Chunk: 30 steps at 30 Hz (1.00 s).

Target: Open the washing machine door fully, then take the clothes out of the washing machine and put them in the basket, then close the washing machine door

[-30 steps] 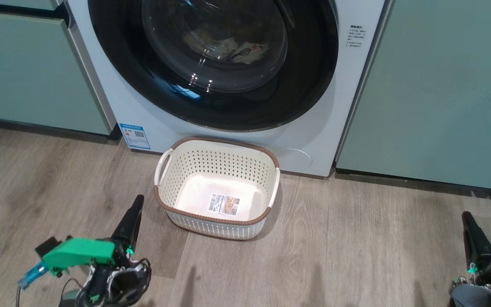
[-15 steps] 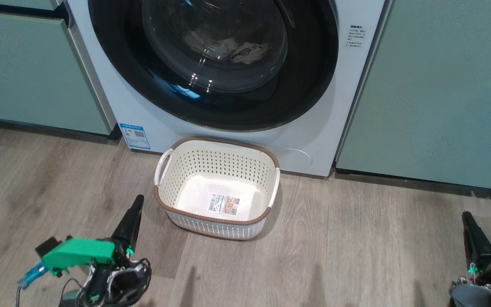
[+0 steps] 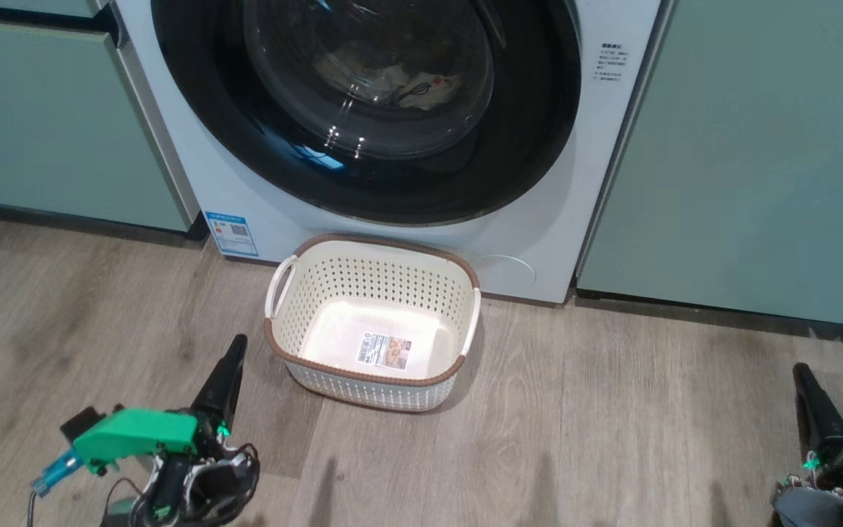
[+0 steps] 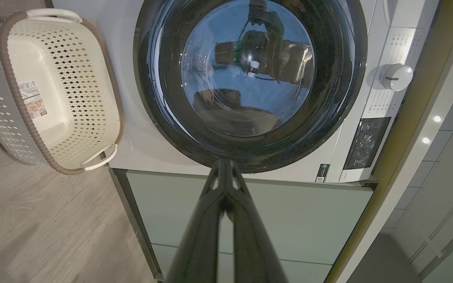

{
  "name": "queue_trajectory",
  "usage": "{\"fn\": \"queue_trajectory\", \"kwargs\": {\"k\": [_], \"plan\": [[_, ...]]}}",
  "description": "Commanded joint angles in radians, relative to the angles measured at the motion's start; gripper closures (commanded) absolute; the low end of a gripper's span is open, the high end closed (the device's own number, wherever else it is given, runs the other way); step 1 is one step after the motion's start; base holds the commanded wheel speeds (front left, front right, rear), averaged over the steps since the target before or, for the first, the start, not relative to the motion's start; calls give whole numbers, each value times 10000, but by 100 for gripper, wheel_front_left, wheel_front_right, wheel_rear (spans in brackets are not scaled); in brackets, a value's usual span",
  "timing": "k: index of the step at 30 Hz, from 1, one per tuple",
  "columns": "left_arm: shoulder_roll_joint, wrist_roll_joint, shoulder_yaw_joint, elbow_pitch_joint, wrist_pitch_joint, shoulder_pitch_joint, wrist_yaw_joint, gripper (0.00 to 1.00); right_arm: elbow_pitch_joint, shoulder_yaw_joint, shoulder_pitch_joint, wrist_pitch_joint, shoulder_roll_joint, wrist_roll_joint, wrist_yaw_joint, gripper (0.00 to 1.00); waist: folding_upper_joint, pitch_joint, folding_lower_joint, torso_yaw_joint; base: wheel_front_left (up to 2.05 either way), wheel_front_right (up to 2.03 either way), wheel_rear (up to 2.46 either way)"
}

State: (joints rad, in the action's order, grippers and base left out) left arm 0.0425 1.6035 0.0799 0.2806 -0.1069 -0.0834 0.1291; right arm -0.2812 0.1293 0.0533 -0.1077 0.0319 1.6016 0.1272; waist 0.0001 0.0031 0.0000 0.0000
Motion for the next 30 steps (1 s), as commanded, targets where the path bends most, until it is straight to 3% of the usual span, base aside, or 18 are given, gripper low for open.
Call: {"fn": "queue_trajectory", "kwargs": {"k": [1, 30], "plan": [[77, 55, 334, -359, -59, -245, 16, 100, 365, -160, 546, -52, 183, 75, 35, 100, -1, 0, 0, 0, 0, 0, 0], [77, 55, 334, -359, -59, -245, 16, 100, 365, -160, 546, -52, 183, 75, 35, 100, -1, 0, 0, 0, 0, 0, 0]]}}
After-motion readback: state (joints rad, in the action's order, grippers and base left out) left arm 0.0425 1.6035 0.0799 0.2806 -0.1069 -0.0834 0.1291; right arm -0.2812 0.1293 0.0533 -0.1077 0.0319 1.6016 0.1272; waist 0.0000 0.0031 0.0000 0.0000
